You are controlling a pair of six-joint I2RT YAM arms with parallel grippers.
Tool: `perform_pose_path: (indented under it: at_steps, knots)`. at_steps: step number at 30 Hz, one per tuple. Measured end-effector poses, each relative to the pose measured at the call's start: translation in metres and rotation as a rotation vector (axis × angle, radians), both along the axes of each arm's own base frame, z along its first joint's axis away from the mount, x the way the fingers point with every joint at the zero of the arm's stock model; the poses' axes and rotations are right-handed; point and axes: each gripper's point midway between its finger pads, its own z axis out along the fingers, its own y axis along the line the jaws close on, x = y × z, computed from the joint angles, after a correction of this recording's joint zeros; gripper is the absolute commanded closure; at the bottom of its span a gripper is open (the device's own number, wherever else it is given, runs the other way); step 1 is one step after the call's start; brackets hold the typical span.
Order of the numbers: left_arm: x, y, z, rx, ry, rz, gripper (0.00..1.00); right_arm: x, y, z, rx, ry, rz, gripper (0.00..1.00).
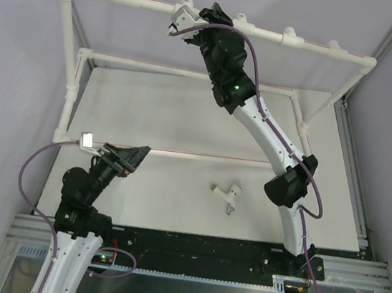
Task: Install the water faucets
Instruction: Adjust the adaptor at the center of the board.
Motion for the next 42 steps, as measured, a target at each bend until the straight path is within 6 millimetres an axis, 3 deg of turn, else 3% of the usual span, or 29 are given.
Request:
perform_pose_path:
  at_steps: [4,11,15,22,29,35,42]
  knots:
    - [-0.005,0.011,-0.007,-0.062,0.001,0.073,0.00,0.000,-0.013,0.007,0.041,0.011,-0.003,1.00]
    - [0.012,0.030,-0.060,-0.102,0.156,0.214,0.00,-0.005,-0.046,0.033,0.124,0.008,-0.023,1.00]
    - [0.022,0.039,-0.065,-0.108,0.177,0.273,0.00,-0.009,-0.060,0.042,0.160,0.004,-0.035,1.00]
    - [0.043,0.049,-0.054,-0.138,0.126,0.348,0.00,-0.021,-0.070,0.049,0.185,0.009,-0.034,1.00]
    - [0.051,0.038,-0.026,-0.132,0.067,0.290,0.00,-0.024,-0.088,0.062,0.231,-0.017,-0.066,1.00]
    - [0.027,0.014,-0.002,-0.117,-0.044,0.131,0.00,-0.028,-0.096,0.071,0.264,-0.033,-0.070,1.00]
    - [-0.008,0.000,0.025,-0.084,-0.223,0.016,0.00,-0.035,-0.093,0.081,0.290,-0.055,-0.038,1.00]
